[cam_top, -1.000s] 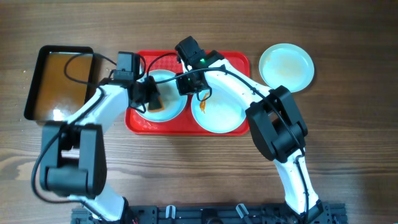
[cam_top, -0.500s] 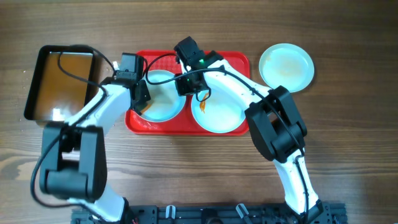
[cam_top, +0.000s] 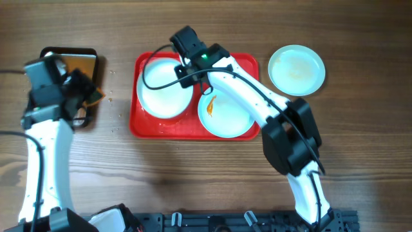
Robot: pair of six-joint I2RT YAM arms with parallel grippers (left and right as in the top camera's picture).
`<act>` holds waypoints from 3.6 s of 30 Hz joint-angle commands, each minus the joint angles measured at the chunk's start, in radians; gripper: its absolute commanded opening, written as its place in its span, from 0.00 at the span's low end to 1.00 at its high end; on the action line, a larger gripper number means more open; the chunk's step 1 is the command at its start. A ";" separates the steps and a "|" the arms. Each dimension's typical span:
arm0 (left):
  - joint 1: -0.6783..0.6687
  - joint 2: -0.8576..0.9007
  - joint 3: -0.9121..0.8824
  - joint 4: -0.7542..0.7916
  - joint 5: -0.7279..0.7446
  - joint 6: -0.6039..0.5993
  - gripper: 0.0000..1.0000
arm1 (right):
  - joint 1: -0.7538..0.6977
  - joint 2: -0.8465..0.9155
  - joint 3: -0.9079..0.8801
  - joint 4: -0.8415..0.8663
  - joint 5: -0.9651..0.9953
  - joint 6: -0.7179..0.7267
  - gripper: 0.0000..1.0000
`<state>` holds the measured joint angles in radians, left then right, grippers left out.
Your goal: Clean dirty plates on tray and stack at the side
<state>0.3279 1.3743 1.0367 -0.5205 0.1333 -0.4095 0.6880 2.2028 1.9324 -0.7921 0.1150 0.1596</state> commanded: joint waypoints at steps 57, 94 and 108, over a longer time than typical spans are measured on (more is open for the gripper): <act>0.135 0.014 -0.005 0.007 0.236 -0.014 0.04 | -0.927 -0.112 -0.238 -0.130 -0.138 0.229 0.04; 0.135 0.014 -0.005 0.004 0.236 -0.014 0.04 | -0.309 -0.112 -0.327 -0.472 -0.101 0.313 0.68; 0.135 0.014 -0.005 0.004 0.236 -0.014 0.05 | -0.309 -0.112 -0.409 -0.359 -0.221 0.311 0.45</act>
<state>0.4603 1.3838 1.0359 -0.5205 0.3676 -0.4179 0.3771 2.1025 1.5280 -1.1740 -0.0795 0.4618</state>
